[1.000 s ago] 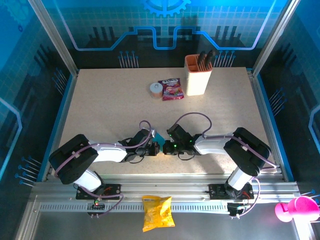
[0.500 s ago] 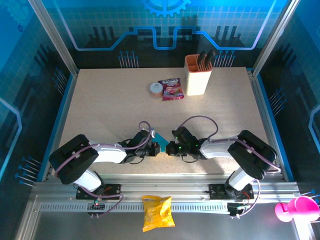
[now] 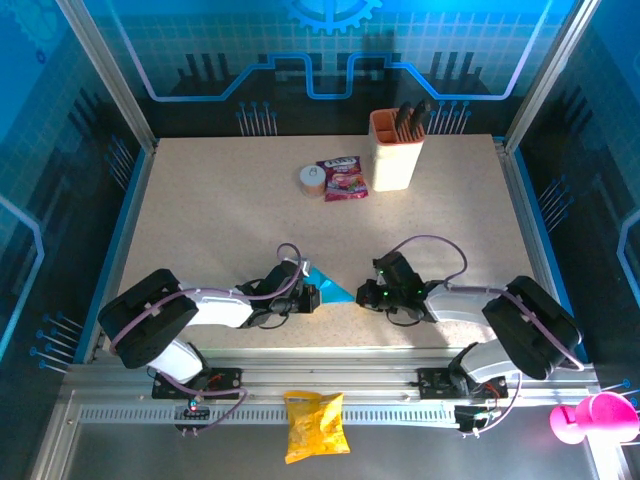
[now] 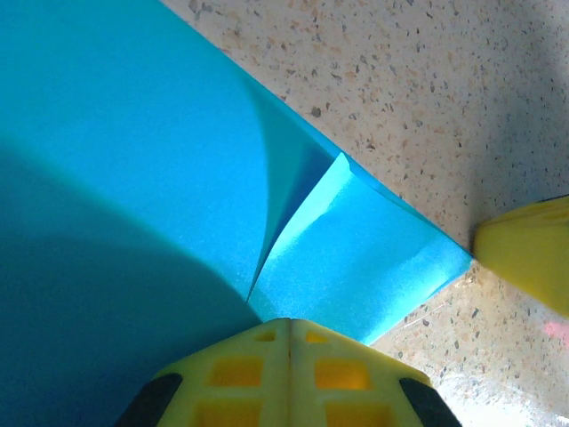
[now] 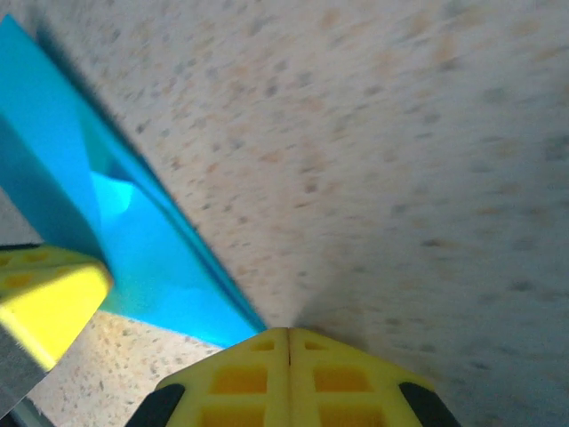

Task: Fold a paper plane with a square sheet of paper (pick it up from the middle)
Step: Third fold the triangle at the center of the table.

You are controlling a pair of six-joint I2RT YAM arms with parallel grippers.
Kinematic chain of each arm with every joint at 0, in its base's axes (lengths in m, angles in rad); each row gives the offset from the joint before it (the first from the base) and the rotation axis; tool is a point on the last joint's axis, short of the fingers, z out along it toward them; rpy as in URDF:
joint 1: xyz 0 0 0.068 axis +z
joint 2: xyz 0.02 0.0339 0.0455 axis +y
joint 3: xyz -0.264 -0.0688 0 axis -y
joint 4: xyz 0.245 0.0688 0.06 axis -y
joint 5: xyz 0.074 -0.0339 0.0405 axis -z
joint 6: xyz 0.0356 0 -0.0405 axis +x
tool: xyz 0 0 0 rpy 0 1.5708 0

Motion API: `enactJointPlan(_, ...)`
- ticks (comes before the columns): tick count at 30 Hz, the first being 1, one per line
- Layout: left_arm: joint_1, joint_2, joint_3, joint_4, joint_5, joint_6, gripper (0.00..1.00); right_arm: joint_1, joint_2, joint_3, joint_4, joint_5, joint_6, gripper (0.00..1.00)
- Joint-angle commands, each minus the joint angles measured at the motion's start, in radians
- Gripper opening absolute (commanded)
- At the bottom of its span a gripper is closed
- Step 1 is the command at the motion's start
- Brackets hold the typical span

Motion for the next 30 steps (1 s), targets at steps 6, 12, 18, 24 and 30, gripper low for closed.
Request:
enactJointPlan(6,0.0,0.016,-0.056,-0.159,-0.039,-0.029,0.0,-0.037,-0.107,0.029,-0.187,0.025,-0.035,0.0)
enactJointPlan(12,0.001,0.019,-0.054,-0.165,-0.04,-0.029,0.0,0.071,-0.062,0.139,-0.203,0.056,-0.035,0.0)
enactJointPlan(18,0.0,0.016,-0.056,-0.168,-0.045,-0.035,0.0,0.127,0.081,0.201,-0.128,0.05,-0.02,0.0)
enactJointPlan(24,0.0,-0.003,-0.045,-0.179,-0.04,-0.035,0.0,0.108,0.192,0.168,-0.05,0.067,-0.018,0.0)
enactJointPlan(30,0.0,-0.081,0.02,-0.235,0.001,-0.025,0.0,0.096,0.21,0.108,-0.019,0.056,-0.016,0.0)
